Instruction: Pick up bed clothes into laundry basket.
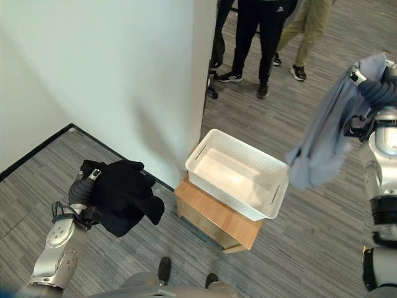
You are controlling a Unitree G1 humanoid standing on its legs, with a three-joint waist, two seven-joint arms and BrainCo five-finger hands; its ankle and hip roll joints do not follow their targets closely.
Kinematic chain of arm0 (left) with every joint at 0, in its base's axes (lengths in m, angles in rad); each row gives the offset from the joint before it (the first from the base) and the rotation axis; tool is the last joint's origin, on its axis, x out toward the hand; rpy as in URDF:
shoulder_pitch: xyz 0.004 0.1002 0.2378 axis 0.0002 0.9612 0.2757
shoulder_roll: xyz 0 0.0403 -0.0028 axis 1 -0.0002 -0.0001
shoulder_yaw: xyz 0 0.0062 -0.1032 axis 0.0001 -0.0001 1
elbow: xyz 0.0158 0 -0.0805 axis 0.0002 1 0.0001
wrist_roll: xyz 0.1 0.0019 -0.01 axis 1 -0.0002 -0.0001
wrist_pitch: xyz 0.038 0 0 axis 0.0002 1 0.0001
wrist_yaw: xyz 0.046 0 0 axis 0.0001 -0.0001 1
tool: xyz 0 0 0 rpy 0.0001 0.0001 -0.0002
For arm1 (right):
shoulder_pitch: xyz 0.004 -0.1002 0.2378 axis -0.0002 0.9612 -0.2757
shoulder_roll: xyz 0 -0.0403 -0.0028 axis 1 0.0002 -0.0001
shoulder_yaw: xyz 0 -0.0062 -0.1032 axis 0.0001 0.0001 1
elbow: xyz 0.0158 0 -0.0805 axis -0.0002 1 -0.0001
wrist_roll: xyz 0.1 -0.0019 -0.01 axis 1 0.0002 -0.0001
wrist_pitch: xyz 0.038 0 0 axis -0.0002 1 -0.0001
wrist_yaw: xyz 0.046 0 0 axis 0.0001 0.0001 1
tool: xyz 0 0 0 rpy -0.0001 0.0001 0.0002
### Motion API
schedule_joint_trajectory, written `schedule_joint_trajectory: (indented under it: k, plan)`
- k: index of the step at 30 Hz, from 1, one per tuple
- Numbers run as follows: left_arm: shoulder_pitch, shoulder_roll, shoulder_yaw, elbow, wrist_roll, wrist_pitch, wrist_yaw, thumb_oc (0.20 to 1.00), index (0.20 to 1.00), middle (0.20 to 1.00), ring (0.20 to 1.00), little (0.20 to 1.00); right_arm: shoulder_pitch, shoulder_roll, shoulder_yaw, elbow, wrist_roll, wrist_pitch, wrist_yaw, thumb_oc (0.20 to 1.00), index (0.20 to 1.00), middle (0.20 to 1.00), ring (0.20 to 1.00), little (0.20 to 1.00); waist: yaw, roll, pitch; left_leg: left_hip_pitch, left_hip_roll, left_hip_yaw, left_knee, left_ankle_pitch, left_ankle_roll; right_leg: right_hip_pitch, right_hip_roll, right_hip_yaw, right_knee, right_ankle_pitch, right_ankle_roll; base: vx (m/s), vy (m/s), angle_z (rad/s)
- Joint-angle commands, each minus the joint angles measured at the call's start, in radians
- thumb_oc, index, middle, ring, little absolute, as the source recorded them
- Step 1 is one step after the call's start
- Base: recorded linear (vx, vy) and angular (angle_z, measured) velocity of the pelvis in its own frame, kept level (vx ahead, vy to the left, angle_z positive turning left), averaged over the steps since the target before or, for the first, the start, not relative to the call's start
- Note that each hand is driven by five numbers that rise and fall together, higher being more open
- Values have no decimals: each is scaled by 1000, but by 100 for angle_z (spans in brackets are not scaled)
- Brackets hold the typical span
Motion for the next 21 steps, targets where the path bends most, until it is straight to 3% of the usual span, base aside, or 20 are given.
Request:
schedule_joint_trajectory:
  k: [1,6,10,15,21]
  plan:
    - [21,32,19,-64,-50,-44,-21,200,200,200,200,200,-152,-78,53,3,-14,-33,-13,200,200,200,200,200,22,-26,-54,17,51,-7,6,-49,-34,-79,-8,-39,37,46,9,7,40,-6]
    - [32,41,13,-55,-66,-42,-16,200,200,200,200,200,-375,-115,207,132,-33,-15,-30,200,200,200,200,200,28,-35,-55,15,46,1,4,-54,-29,-84,-10,-28,25,59,17,31,45,-11]
    - [32,48,2,-35,-82,-40,-4,200,200,200,200,200,-648,-109,415,200,-45,-7,-30,200,200,200,200,200,40,-54,-55,7,46,2,4,-55,-28,-89,-8,-27,15,65,24,45,20,-4]
    - [30,36,2,-22,-86,-40,3,200,200,200,200,200,-638,-65,462,125,-82,1,0,200,200,200,200,200,44,-62,-42,-2,48,2,4,-52,-27,-96,-5,-30,15,68,23,0,0,0]
    - [13,33,2,-17,-78,-41,19,200,200,200,200,200,-488,28,445,26,-163,33,38,200,200,200,200,200,54,-62,-13,-18,49,3,4,-47,-25,-111,-3,-29,14,71,22,-5,-1,-1]
